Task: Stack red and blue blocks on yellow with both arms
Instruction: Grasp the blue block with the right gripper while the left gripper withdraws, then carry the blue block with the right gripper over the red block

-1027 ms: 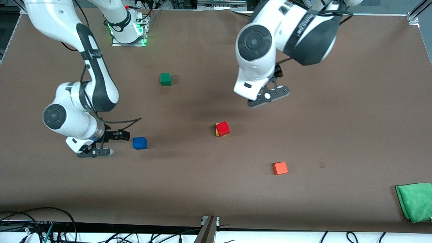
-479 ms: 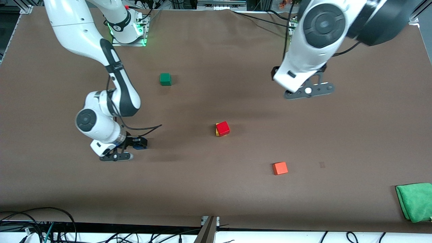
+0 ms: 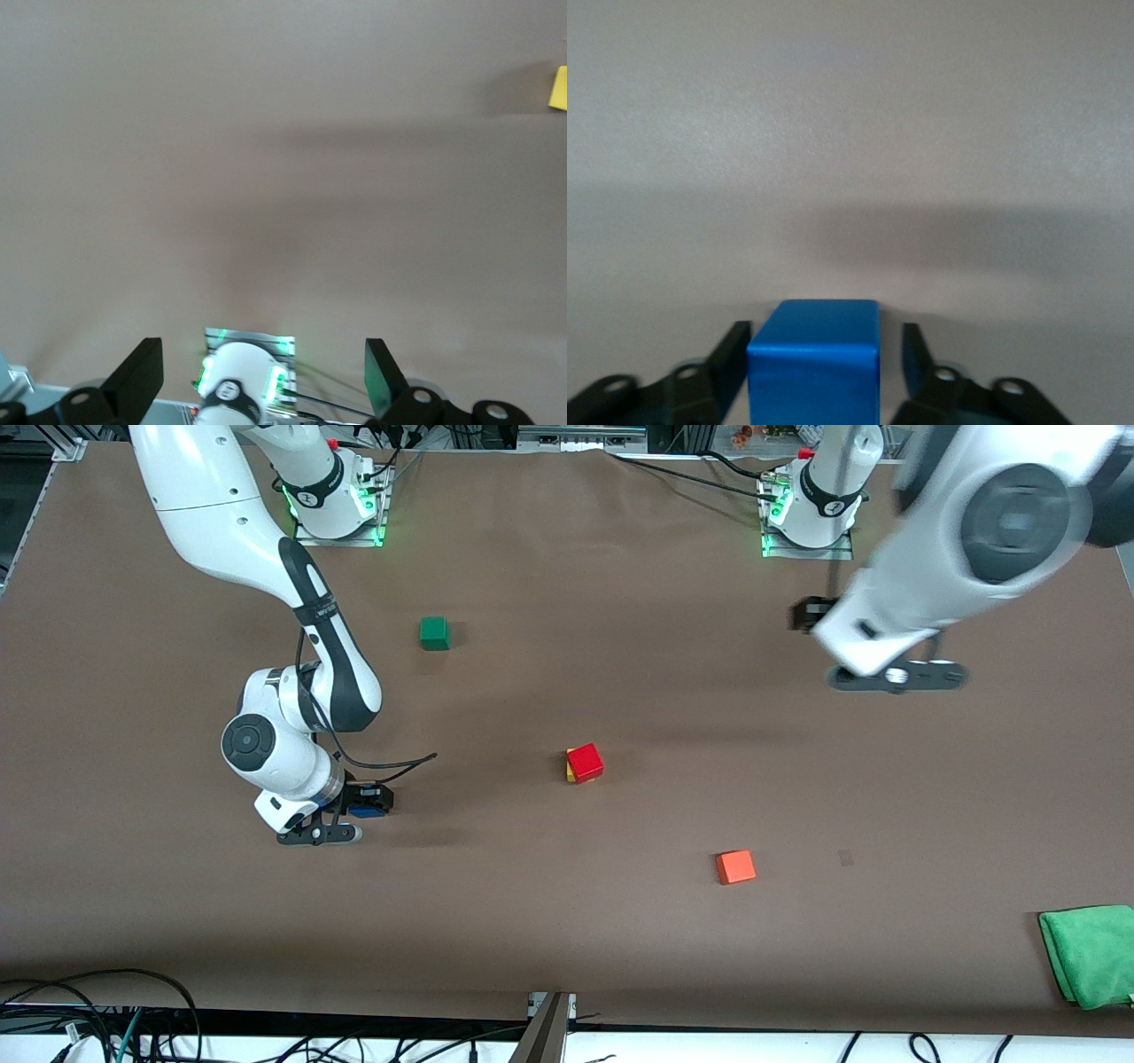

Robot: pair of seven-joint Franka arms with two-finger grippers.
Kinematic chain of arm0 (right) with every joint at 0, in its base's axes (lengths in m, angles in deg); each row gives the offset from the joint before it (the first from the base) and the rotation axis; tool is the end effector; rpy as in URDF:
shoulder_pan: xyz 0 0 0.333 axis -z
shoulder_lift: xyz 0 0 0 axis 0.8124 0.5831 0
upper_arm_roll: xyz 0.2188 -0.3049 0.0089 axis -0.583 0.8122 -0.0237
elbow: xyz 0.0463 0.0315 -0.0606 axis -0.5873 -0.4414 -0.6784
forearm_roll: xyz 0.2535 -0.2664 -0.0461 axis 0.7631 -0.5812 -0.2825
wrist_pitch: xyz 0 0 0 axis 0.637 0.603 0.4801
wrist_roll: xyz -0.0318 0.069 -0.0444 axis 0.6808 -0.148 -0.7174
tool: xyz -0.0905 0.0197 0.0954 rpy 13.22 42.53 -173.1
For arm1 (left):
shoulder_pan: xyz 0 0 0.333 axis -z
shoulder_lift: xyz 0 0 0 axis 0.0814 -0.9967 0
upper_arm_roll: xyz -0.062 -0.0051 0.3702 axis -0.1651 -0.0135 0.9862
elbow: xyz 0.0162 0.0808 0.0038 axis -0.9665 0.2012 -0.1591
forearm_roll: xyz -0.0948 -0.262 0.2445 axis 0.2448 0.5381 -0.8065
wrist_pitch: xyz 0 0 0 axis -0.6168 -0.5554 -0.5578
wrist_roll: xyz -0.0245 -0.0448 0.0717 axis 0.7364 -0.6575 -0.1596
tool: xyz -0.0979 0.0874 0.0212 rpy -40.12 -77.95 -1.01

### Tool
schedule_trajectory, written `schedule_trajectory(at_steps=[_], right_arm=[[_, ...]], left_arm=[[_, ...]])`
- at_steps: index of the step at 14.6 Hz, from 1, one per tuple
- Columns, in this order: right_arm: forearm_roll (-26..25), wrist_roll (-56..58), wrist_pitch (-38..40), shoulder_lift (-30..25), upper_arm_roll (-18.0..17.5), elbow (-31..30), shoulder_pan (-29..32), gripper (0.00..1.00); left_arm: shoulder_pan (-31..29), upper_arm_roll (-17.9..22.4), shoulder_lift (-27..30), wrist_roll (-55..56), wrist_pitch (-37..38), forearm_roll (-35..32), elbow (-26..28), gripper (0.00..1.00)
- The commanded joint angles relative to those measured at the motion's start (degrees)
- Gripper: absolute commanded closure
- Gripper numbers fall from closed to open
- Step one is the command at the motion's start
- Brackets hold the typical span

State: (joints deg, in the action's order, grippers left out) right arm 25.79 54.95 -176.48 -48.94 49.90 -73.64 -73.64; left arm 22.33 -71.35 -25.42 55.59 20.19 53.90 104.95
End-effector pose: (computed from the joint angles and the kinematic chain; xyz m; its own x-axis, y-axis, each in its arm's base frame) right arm 0.6826 0.1624 0.2309 0.9974 0.0533 0.0491 0.0557 -0.9972 -0.0501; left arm 0.5547 -0.1521 0.6091 0.9397 -0.0061 -0.3419 -0.0477 -0.9924 -0.1134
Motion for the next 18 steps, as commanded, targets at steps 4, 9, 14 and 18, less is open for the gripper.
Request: schedule_trajectory(at_steps=[4,9,14,18], right_arm=[[1.23,0.33,-0.49,-1.81,0.13,-1.30,-0.20,0.83],[0.62,-7.04,12.21,-5.06,0.30,6.32,-3.79,0.84],[-0.70,-16.70,28.93,-4.98,0.39,20.30,-9.68,0.83],[-2.46,-31.29,29.40,-2.62,0.39,26.81,-17.94,0.83]], left_arm=[[-12.55,-0.76,4.73,-15.36,-7.02,-0.72,6.95,0.00],[-20.82,-0.85,2.36,-23.81,-12.02,-0.02,7.56,0.00],[-20.74,-0.76,2.70,-22.85,-27.74,0.95,19.50,0.00],[-19.16,-0.85,4.63,-20.76,-33.03,2.54,25.57,0.00]])
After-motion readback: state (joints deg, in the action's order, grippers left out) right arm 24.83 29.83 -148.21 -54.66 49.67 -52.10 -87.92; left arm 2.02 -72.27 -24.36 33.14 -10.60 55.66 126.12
